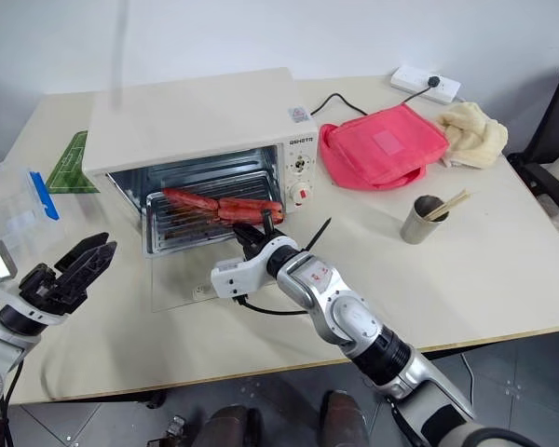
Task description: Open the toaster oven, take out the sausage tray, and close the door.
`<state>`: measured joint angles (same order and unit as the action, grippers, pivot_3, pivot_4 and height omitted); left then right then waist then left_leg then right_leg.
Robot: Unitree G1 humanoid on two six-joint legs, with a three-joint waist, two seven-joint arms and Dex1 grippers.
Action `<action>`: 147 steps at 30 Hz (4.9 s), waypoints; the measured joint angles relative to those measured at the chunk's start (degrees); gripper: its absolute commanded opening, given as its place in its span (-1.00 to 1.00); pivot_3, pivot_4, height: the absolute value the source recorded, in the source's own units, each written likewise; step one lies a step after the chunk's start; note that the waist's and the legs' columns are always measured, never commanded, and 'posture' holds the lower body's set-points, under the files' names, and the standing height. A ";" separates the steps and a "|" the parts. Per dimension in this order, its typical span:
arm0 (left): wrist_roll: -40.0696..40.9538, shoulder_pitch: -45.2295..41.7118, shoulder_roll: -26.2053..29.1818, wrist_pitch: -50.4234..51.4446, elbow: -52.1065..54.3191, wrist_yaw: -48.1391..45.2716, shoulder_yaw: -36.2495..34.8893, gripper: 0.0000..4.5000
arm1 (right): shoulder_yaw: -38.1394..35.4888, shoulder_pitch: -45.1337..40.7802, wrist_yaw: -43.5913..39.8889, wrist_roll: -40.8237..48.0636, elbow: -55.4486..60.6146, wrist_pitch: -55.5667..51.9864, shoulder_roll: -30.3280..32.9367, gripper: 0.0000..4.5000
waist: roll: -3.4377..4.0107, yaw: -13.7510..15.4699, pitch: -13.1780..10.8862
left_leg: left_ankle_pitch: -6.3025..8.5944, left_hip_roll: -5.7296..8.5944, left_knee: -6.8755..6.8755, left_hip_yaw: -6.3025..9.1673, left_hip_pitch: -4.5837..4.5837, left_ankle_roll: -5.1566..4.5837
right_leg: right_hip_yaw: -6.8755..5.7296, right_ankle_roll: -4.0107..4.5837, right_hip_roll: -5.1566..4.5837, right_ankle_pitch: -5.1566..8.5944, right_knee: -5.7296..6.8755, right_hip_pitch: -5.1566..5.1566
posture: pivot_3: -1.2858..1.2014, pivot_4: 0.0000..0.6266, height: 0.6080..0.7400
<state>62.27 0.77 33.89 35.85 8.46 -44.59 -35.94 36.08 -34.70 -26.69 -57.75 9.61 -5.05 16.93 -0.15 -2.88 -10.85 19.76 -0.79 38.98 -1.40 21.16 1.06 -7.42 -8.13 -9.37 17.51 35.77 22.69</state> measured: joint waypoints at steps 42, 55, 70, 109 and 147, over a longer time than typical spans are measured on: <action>47.12 5.37 5.55 23.78 1.86 37.70 4.46 1.00 | -11.37 8.89 2.56 12.21 10.33 26.80 10.62 -0.99 | -0.06 1.33 -0.02 | 0.00 0.00 0.07 0.49 -0.10 -0.01 | 0.13 0.02 -0.01 0.00 -0.11 -0.14 | 0.03 -0.52 1.00; 49.83 6.94 5.21 22.28 2.42 40.48 5.72 0.23 | -11.78 8.89 2.86 12.17 7.77 29.25 10.76 -1.00 | -0.06 1.36 -0.02 | -0.01 0.02 0.09 0.27 -0.09 -0.01 | 0.15 0.03 0.01 0.01 -0.16 -0.15 | 0.03 -0.52 1.00; 51.08 9.78 1.60 20.94 5.50 43.30 7.70 -0.98 | -11.77 8.70 -5.17 16.83 5.27 26.32 9.04 -1.00 | -0.07 1.38 -0.01 | -0.01 0.00 0.10 -0.03 -0.09 -0.02 | 0.16 0.05 0.04 0.02 -0.22 -0.18 | 0.03 -0.52 1.00; 51.22 12.14 -2.42 24.55 3.14 44.76 11.32 -1.00 | -12.85 6.74 -28.12 50.52 9.38 13.74 10.83 0.99 | -0.07 1.56 -0.01 | -0.01 0.01 0.10 -0.03 -0.08 -0.04 | 0.21 0.05 0.05 0.02 -0.27 -0.21 | 0.03 -0.52 1.00; 49.88 29.53 -14.91 19.84 10.37 42.54 -7.75 -1.00 | -24.98 6.12 -40.77 66.33 -16.03 12.74 20.61 -0.97 | -0.14 2.79 -0.03 | 0.08 -0.01 0.12 -0.46 -0.09 -0.24 | 0.50 0.13 0.07 -0.06 -0.93 -0.22 | 0.03 -0.52 1.00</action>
<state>112.15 30.29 18.98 55.69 18.83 -2.05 -43.69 11.10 -28.57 -67.46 8.57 -6.43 7.69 37.54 -0.29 -0.08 -10.88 19.84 -0.79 39.10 -1.86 21.07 0.82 -6.92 -8.00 -9.30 17.45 34.84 22.47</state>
